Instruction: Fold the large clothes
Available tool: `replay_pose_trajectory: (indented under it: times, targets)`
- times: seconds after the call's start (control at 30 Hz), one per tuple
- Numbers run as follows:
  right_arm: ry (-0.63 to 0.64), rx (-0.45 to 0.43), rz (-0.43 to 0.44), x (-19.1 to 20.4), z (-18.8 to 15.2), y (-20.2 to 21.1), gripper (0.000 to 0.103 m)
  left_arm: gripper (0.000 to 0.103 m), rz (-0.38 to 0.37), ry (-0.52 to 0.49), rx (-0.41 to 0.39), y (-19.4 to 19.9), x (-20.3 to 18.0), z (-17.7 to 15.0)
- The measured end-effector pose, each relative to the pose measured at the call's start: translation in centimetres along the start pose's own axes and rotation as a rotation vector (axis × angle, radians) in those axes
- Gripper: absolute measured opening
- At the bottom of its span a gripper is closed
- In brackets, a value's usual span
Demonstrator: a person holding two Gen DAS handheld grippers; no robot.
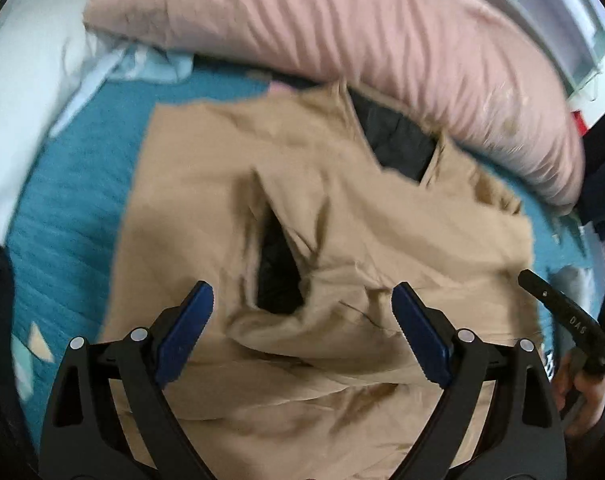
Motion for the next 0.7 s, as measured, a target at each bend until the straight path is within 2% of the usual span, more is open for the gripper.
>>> replay_pose_trajectory:
  times: [0.07, 0.13, 0.2, 0.33, 0.4, 0.57, 0.63, 0.7]
  targets:
    - [0.014, -0.025, 0.025, -0.2, 0.8, 1.2, 0.055, 0.091, -0.003, 0.005, -0.016, 0.9, 1.2, 0.4]
    - [0.017, -0.039, 0.024, -0.7, 1.6, 1.9, 0.059, 0.091, -0.024, 0.030, -0.006, 1.2, 3.2, 1.5]
    - [0.001, -0.026, 0.009, -2.3, 2.6, 1.7, 0.064, 0.091, -0.006, 0.049, 0.023, 0.4, 5.3, 3.1]
    - [-0.033, 0.042, -0.003, -5.8, 3.0, 0.0, 0.064, 0.091, 0.014, 0.087, 0.104, -2.2, 8.8, 4.2]
    - [-0.041, 0.063, 0.023, -6.8, 3.0, -0.7, 0.064, 0.091, -0.018, 0.146, 0.108, -3.0, 10.1, 4.8]
    - [-0.066, 0.078, 0.105, -7.6, 3.2, -2.6, 0.064, 0.091, -0.134, 0.185, 0.157, -4.8, 10.4, 5.9]
    - [-0.073, 0.084, 0.124, -7.9, 3.2, -3.2, 0.065, 0.091, -0.095, 0.150, 0.164, -5.9, 10.4, 6.3]
    - [-0.099, 0.098, 0.147, -8.4, 3.0, -4.2, 0.065, 0.092, -0.088, 0.141, 0.173, -6.6, 10.4, 6.3]
Point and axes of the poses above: each gripper's, at about its wrist camera, not at the fingertips, and y roughly against the way its jaws point, x to its left, z to its top, the point moved 5 cm from there along -y, roughly the way its jaws point, and after that the axes turned 4 degrees about y, right-handed, at the moved point
